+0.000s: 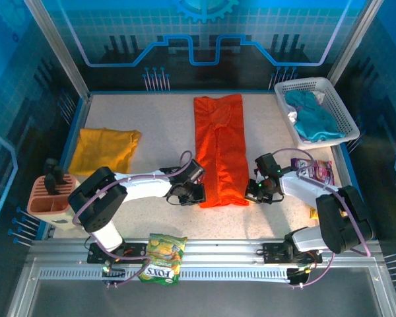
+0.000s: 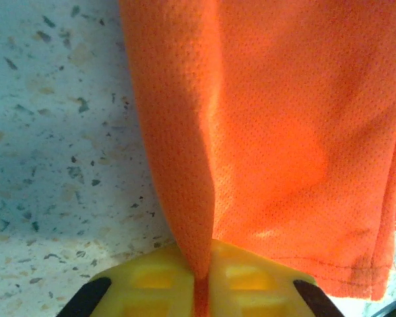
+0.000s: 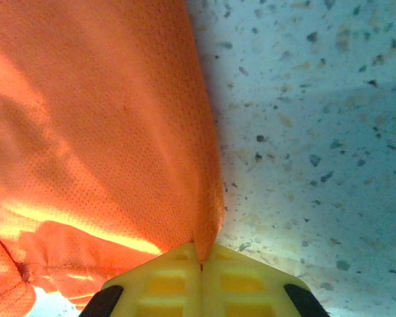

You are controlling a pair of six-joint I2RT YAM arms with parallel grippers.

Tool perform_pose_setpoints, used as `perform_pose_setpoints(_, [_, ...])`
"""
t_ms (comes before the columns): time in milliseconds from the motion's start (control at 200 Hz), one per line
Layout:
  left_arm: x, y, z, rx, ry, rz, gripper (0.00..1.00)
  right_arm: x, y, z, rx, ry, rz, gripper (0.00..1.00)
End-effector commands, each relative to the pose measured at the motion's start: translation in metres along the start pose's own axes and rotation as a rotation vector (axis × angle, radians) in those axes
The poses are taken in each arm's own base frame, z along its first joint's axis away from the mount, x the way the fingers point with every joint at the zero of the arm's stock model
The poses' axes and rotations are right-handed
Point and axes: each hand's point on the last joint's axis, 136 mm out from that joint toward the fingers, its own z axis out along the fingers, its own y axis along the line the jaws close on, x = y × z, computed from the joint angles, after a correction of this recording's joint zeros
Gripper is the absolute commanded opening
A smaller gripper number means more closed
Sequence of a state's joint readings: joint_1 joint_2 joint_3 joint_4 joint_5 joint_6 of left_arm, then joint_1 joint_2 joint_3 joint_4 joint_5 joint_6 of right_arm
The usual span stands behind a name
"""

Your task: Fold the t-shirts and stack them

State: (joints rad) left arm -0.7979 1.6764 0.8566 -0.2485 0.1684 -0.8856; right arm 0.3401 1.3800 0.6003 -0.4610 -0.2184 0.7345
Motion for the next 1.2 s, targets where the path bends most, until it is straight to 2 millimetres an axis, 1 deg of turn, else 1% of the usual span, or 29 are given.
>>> perform_pose_setpoints(0, [0.007, 0.0, -0.003, -0.003, -0.008, 0.011, 0.11, 0.023, -0.009, 0.004, 0.025, 0.063, 0.024, 0.0])
perform_pose_setpoints(140, [0.021, 0.004, -0.007, -0.04, -0.002, 0.026, 0.1, 0.032, -0.015, -0.002, 0.039, 0.06, 0.023, 0.0])
perform_pose_setpoints(270, [0.033, 0.018, -0.011, -0.092, 0.004, 0.028, 0.09, 0.039, -0.019, -0.007, 0.04, 0.062, 0.007, 0.0])
perform_pose_setpoints(435, [0.042, 0.03, -0.018, -0.11, 0.0, 0.013, 0.07, 0.05, -0.027, -0.007, 0.062, 0.087, -0.004, 0.0])
perform_pose_setpoints(595, [0.053, 0.028, -0.021, -0.1, 0.005, 0.019, 0.06, 0.065, -0.029, -0.007, 0.068, 0.091, 0.013, 0.0])
perform_pose_setpoints(680, [0.053, 0.024, -0.025, -0.088, 0.001, 0.022, 0.06, 0.067, -0.028, -0.012, 0.067, 0.071, 0.021, 0.0])
perform_pose_setpoints(846, [0.043, 0.01, -0.043, -0.086, -0.039, 0.052, 0.07, 0.055, -0.015, -0.034, 0.052, 0.004, 0.012, 0.0])
perform_pose_setpoints(941, [0.034, 0.002, -0.054, -0.092, -0.066, 0.08, 0.07, 0.042, -0.004, -0.045, 0.039, -0.04, 0.005, 0.0])
perform_pose_setpoints(1056, [0.019, -0.01, -0.066, -0.07, -0.097, 0.1, 0.07, 0.026, 0.013, -0.054, 0.023, -0.073, -0.008, 0.0])
perform_pose_setpoints(1196, [-0.005, -0.018, -0.078, -0.057, -0.133, 0.105, 0.07, 0.004, 0.031, -0.065, 0.006, -0.125, -0.02, 0.0])
